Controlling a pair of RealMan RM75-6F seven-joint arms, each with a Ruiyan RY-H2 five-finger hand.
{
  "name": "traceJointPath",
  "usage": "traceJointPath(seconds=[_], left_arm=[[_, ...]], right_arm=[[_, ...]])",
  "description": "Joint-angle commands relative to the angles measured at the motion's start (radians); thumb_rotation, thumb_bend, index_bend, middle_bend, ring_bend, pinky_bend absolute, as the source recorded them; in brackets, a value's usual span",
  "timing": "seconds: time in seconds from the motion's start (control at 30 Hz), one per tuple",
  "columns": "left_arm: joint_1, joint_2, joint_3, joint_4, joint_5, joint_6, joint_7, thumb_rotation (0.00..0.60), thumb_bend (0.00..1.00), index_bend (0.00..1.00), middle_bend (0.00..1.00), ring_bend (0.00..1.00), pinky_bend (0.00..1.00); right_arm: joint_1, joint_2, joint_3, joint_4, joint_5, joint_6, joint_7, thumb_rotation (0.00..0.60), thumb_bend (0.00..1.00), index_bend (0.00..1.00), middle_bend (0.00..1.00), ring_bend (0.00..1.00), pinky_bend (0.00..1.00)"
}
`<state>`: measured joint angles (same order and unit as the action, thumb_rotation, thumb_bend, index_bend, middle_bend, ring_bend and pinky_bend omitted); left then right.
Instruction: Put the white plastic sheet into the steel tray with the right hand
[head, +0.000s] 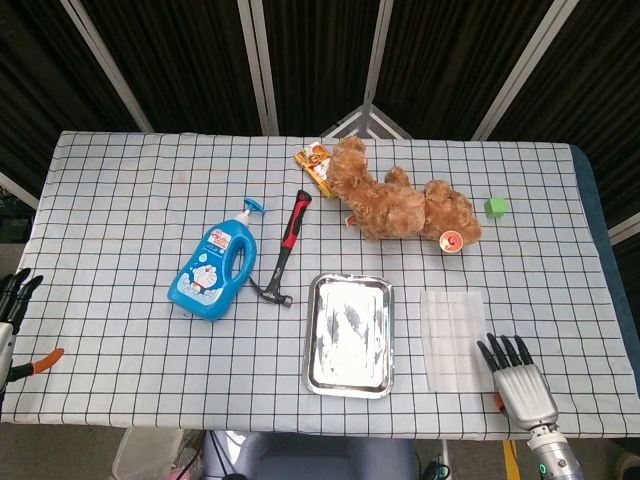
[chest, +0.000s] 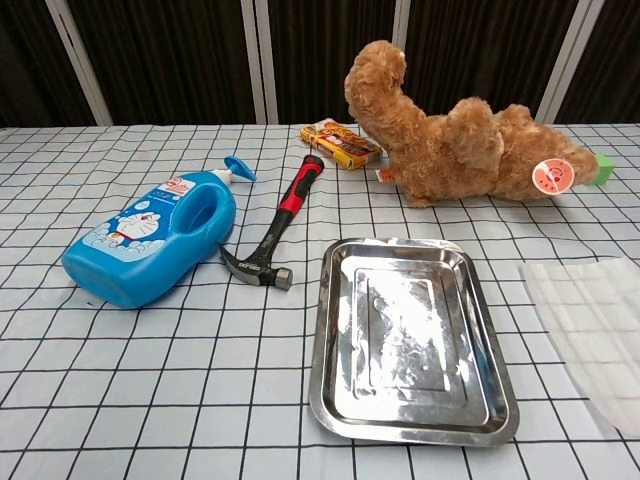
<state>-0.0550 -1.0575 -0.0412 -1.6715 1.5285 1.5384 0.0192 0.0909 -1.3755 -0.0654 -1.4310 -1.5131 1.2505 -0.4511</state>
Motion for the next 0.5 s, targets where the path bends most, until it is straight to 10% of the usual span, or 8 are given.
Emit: traceJointPath(seconds=[0.03,0.23,0.5], left_arm=[[-0.001,0.000,-0.001,0.002,-0.004,-0.003,-0.004,0.600,0.00,0.00,0.00,0.00,0.00],[-0.001,-0.002,-0.001,0.007,-0.011,-0.010,-0.014,0.600,0.00,0.00,0.00,0.00,0.00],[-0.003,-0.004,-0.001,0.010,-0.020,-0.017,-0.015,0.600,0.00,0.00,0.00,0.00,0.00]], right_arm=[[0.006,-0.010,0.001,0.007,-0.003,-0.005,0.007,0.600,0.37,0.06,0.00,0.00,0.00],[0.022,-0.039,-0.006,0.035,-0.069,0.026,0.061,0.600,0.39,0.31,0.05,0.00,0.00],[0.038,-0.072,0.006,0.092,-0.095,0.047,0.126,0.600,0.39,0.41,0.10,0.00,0.00]])
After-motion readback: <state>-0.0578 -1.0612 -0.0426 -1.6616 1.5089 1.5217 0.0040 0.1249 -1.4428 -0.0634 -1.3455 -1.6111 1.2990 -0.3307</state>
